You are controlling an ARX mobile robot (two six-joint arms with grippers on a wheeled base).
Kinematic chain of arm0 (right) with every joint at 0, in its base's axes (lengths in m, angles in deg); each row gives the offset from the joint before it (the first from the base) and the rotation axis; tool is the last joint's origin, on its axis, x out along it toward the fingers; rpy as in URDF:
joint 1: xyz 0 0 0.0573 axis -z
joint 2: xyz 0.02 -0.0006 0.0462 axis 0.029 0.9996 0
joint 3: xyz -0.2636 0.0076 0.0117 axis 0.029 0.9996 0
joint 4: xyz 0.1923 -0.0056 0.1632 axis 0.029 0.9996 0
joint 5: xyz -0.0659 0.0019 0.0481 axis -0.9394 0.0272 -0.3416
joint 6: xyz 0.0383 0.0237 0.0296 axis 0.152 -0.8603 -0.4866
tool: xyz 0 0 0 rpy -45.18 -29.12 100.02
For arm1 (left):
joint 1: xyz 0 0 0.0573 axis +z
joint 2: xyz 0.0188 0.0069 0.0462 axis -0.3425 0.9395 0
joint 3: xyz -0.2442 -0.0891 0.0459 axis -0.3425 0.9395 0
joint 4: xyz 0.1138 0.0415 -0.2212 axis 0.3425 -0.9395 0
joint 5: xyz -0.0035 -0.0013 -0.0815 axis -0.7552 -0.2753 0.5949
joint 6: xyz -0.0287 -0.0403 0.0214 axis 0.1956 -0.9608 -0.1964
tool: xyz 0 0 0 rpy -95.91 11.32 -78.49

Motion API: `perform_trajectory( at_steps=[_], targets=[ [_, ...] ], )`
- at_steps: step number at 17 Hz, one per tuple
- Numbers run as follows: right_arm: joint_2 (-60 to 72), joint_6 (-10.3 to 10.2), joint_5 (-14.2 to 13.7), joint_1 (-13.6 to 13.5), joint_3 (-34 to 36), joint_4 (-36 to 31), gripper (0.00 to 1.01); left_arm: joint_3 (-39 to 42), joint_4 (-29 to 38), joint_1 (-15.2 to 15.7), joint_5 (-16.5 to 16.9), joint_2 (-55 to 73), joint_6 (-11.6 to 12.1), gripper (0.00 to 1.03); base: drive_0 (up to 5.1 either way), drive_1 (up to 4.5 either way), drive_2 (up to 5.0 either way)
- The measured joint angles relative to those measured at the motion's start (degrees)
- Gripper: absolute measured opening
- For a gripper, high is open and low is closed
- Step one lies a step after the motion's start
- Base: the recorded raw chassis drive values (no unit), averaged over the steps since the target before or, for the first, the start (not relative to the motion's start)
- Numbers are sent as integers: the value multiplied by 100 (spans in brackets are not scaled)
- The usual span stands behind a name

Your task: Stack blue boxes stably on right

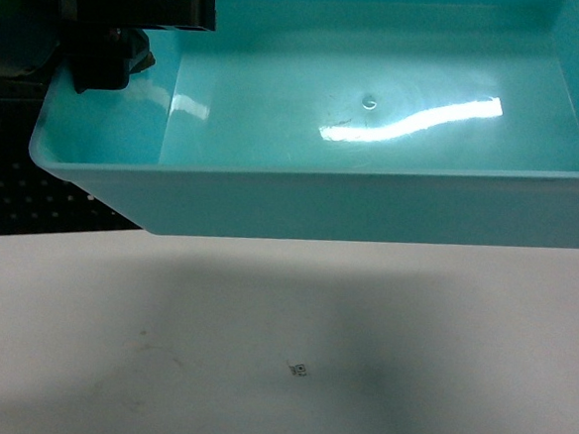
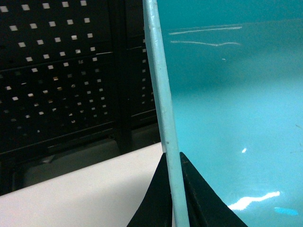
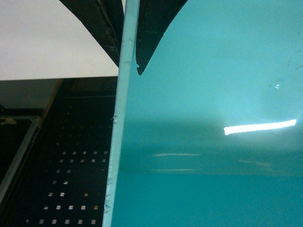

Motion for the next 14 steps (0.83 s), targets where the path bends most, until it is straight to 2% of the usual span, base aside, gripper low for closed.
perform_trajectory(
  at_steps=[14],
  targets=[
    [0, 2, 0, 0, 0, 0, 7, 0, 2, 0, -2, 0, 2, 2, -165, -165, -165]
  ],
)
